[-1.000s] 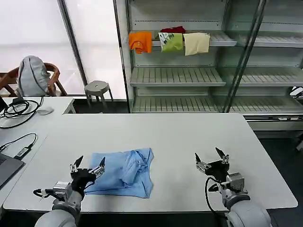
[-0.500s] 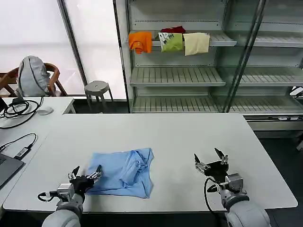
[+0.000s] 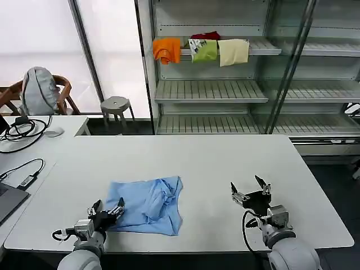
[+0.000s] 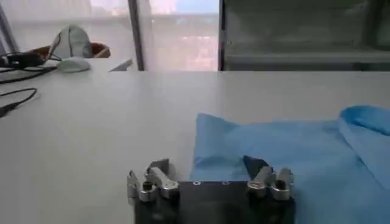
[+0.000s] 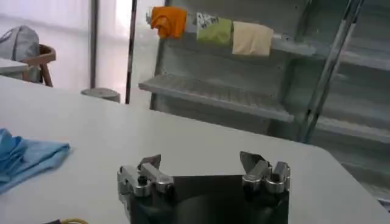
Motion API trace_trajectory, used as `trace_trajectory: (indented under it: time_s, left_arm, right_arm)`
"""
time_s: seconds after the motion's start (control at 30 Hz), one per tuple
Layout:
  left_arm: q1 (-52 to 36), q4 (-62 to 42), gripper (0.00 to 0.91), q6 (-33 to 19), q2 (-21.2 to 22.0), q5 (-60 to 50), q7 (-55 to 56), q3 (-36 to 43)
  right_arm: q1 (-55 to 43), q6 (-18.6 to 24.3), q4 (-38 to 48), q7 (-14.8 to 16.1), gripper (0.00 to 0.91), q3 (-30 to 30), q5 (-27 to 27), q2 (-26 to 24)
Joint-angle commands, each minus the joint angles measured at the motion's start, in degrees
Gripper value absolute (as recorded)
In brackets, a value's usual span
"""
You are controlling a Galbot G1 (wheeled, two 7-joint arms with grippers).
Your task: Fold and organize the clothes.
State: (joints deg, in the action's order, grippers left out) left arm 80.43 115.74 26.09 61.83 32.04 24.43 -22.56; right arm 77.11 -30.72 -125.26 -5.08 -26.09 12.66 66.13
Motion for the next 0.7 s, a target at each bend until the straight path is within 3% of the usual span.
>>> trace_trajectory:
  time_s: [0.03,0.53,0.7]
  left_arm:
    - [0.78,-1.32,0.020,1.04,0.55,1.81,0.26,1.37]
    - [0.76,-0.87,0.020,-0.15,-1.22,-5.05,-2.80,-1.32]
    - [1.23,1.89,0.010,1.47,-5.78,-8.90,-8.20,-8.79]
  right_arm:
    - [0.09,-0.01,0.07,0.02,0.907,-0.10,0.00,0.02]
    - [0.49,0.06,-0.12,0.09,0.907,0.24,-0.09,0.36]
    - [0.36,0.20,-0.18,0.20,0.907,0.02,0.03,0.27]
